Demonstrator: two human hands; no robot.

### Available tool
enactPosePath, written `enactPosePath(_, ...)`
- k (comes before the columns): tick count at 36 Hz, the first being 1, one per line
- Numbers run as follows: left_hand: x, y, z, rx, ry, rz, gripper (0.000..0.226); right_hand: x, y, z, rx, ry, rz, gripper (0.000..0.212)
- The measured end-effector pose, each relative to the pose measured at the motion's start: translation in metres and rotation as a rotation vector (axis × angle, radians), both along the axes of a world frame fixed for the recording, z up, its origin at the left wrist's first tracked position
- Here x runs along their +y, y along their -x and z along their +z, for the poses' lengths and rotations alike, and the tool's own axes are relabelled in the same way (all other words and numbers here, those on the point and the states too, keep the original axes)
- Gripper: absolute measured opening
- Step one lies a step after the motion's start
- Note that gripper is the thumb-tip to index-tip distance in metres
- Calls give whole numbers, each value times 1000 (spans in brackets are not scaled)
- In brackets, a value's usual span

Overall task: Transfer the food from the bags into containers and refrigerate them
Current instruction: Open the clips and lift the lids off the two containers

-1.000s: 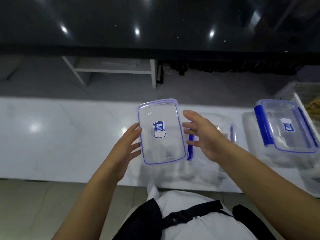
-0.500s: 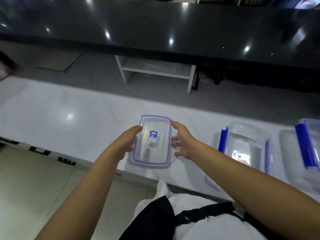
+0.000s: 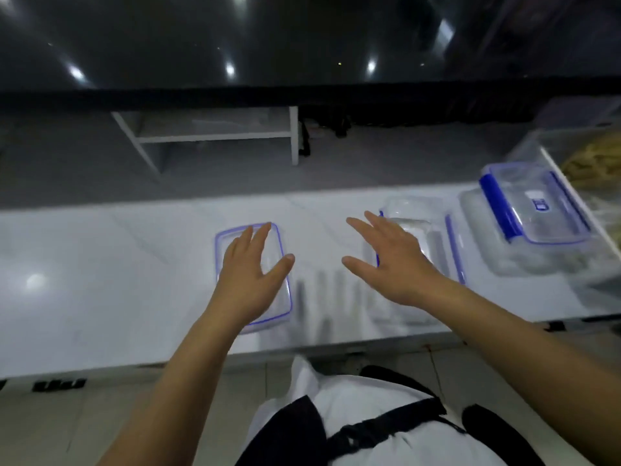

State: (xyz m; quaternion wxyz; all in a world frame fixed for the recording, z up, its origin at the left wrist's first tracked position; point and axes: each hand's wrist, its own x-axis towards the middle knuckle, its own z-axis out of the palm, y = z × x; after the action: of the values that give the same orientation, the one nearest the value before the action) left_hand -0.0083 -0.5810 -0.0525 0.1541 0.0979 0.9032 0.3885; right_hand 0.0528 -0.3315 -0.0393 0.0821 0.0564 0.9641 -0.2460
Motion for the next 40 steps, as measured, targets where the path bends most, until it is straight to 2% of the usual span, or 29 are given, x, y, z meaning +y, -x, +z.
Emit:
enactPosePath(9,101,-43,-21,101,182,-566,86,84,-95,-10,-92,-128,-396,71)
enactPosePath(16,162,-61,-34,221,299,-721,86,113,-156,-19,-136,-84,-590,72)
enactPosePath(21,206,-70,-43,327,356,-714,92,141,-174,-24,-127,-116,-622,71)
enactPosePath(26,243,-81,-55,429,361,-649,88,179,-163,-24,-104,-153,-575,70)
enactPosePath(33,265,-79,-68,434,515,-531,80,250,-123,-20,-64,-206,-440,70)
enactPosePath(40,262,-50,-66,417,578,-371,77,310,-58,-42,-61,-283,-247,75)
